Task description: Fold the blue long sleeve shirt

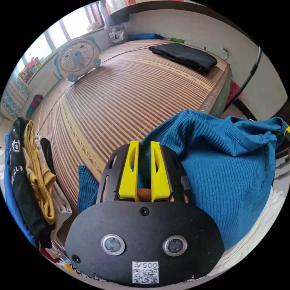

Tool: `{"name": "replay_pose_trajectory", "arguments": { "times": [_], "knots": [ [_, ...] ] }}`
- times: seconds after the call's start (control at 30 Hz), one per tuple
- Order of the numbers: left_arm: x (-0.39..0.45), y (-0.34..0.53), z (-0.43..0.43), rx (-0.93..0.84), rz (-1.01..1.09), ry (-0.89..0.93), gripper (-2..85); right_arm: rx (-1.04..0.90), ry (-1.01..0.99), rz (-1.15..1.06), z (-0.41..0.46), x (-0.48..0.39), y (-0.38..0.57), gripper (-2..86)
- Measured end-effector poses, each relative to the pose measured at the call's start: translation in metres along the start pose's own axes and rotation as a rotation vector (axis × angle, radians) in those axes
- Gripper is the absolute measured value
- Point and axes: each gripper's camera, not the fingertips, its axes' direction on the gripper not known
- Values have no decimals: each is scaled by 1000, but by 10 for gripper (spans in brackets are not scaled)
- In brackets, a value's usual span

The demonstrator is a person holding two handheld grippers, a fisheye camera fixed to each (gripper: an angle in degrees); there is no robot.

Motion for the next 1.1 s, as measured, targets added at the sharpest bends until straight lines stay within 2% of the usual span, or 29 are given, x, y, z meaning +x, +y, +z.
{"name": "replay_pose_trajectory", "arguments": {
  "times": [0.07,0.17,0.5,0.6,0.83,0.97,1.1],
  "knots": [
    [9,7,-7,-6,-15,-23,32,4,-8,10,5,0,16,-12],
    [28,29,-37,83,-28,-68,17,22,0,18,7,-2,39,-13],
    [55,157,-241,561,-244,-173,4,178,108,-28,-15,-5,114,-12],
    [65,205,-313,724,-301,-189,4,286,141,-44,-36,-4,123,-12],
    [116,303,-475,1094,-393,-314,2,683,293,-38,-138,-6,128,-13],
    [154,339,-547,1248,-421,-396,1,935,328,6,-218,-4,145,-14],
    [201,363,-617,1360,-420,-463,1,1108,407,65,-276,-5,173,-15]
  ]
}}
